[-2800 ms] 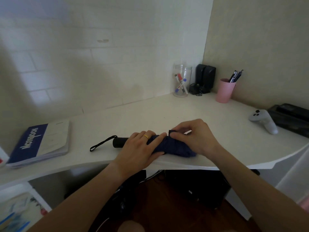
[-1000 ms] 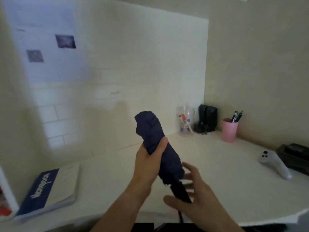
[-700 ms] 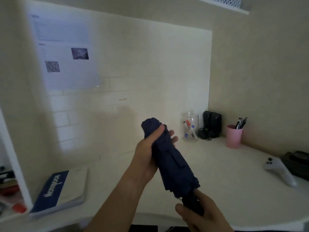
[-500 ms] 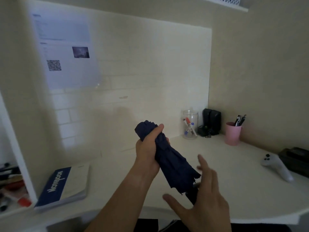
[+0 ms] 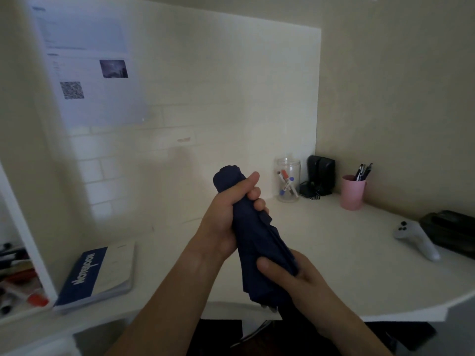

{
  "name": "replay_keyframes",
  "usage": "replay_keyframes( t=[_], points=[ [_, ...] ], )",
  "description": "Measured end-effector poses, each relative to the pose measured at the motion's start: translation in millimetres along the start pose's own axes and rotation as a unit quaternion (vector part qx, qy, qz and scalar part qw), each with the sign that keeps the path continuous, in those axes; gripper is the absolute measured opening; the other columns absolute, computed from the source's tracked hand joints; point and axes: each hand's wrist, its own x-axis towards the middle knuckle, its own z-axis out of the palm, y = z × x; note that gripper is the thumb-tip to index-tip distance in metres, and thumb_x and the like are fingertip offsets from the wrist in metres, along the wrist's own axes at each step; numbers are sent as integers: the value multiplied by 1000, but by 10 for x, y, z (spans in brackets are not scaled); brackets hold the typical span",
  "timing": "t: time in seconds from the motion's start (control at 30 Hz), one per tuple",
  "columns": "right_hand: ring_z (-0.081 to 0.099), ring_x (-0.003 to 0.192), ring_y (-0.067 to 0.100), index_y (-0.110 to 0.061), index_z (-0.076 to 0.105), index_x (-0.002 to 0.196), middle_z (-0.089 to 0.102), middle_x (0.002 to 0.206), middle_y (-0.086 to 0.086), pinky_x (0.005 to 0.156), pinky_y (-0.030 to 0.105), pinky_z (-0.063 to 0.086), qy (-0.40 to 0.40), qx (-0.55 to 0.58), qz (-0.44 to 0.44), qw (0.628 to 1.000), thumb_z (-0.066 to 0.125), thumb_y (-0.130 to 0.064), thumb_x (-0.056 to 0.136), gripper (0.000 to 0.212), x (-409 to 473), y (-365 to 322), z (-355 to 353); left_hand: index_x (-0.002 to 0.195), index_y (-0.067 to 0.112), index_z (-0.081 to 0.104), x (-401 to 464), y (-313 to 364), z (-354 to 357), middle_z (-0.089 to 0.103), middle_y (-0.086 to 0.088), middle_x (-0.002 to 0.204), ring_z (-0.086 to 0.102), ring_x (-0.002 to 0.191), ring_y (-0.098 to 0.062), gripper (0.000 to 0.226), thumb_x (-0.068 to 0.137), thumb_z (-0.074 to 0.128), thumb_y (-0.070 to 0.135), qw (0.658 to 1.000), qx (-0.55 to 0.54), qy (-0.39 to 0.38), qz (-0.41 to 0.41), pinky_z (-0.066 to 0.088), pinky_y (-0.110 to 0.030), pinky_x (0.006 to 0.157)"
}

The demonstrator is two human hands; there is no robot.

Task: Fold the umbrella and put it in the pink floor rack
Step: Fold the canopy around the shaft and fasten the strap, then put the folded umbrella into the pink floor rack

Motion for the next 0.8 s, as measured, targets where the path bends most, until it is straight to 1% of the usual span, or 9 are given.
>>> replay_keyframes(
  t=[0.1, 0.17, 0.2, 0.33, 0.43, 0.5, 0.6, 0.67, 0.8],
  points=[
    [70, 79, 0, -53, 40, 122, 73, 93, -17, 67, 15, 51, 65, -305, 10, 950, 82, -54, 69, 68, -44, 140, -51, 67, 17, 59, 116, -3, -50, 56, 0, 66, 55, 54, -14, 29, 80, 84, 20, 993, 13, 111, 29, 55, -32, 59],
    [62, 64, 1, -47, 36, 114, 65, 71, -14, 54, 16, 42, 128, -470, 3, 874, 75, -53, 77, 54, -67, 230, -62, 72, 14, 61, 156, 25, -90, 61, -3, 68, 59, 57, -18, 30, 76, 89, 22, 985, 0, 160, 65, 57, -35, 62],
    [58, 59, 4, -40, 40, 111, 60, 66, -12, 52, 17, 40, 156, -475, -6, 866, 72, -47, 82, 43, -71, 263, -62, 78, 12, 63, 149, 18, -75, 65, -5, 71, 63, 61, -20, 30, 74, 91, 23, 983, -2, 166, 81, 58, -36, 64],
    [63, 64, 9, -36, 51, 96, 65, 65, -8, 54, 19, 45, 211, -350, -33, 912, 75, -37, 83, 27, 53, 319, -83, 105, 5, 70, -17, -313, 43, 78, -11, 91, 77, 89, -30, 49, 63, 92, 18, 990, 66, 106, 61, 62, -41, 75],
    [57, 46, 9, -29, 60, 90, 64, 55, -2, 51, 20, 45, 153, -265, 2, 952, 77, -29, 83, 19, 61, 202, -121, 104, 6, 71, -68, -457, -20, 77, -11, 87, 75, 84, -30, 44, 64, 88, 14, 994, 87, 65, 14, 60, -42, 77],
    [61, 46, 15, -20, 62, 96, 67, 57, 4, 53, 28, 51, 103, -220, 33, 969, 80, -27, 82, 23, 8, 191, -172, 98, 7, 71, -5, -465, -71, 73, -14, 84, 71, 81, -31, 34, 68, 88, 12, 989, 106, 98, 15, 61, -46, 78],
    [66, 55, 13, -26, 61, 93, 70, 69, -1, 60, 30, 57, 154, -278, 15, 948, 78, -38, 82, 24, -52, 290, -188, 93, 4, 73, 116, -519, -115, 73, -14, 81, 70, 79, -31, 30, 69, 89, 11, 979, 68, 188, 26, 61, -44, 76],
    [53, 50, 7, -22, 59, 81, 60, 60, -9, 53, 20, 44, 165, -335, -6, 927, 71, -46, 85, 27, -70, 315, -181, 88, 6, 73, 100, -566, -127, 72, -14, 81, 69, 75, -28, 19, 73, 85, 8, 987, 26, 159, 25, 59, -39, 73],
    [29, 44, 12, -5, 61, 88, 42, 59, 2, 39, 19, 25, 38, -12, 125, 991, 64, -39, 92, 35, -69, 164, -327, 92, 13, 68, -60, -712, -138, 66, -9, 83, 68, 75, -25, 17, 79, 78, 8, 996, -57, 3, -70, 50, -41, 86]
  ],
)
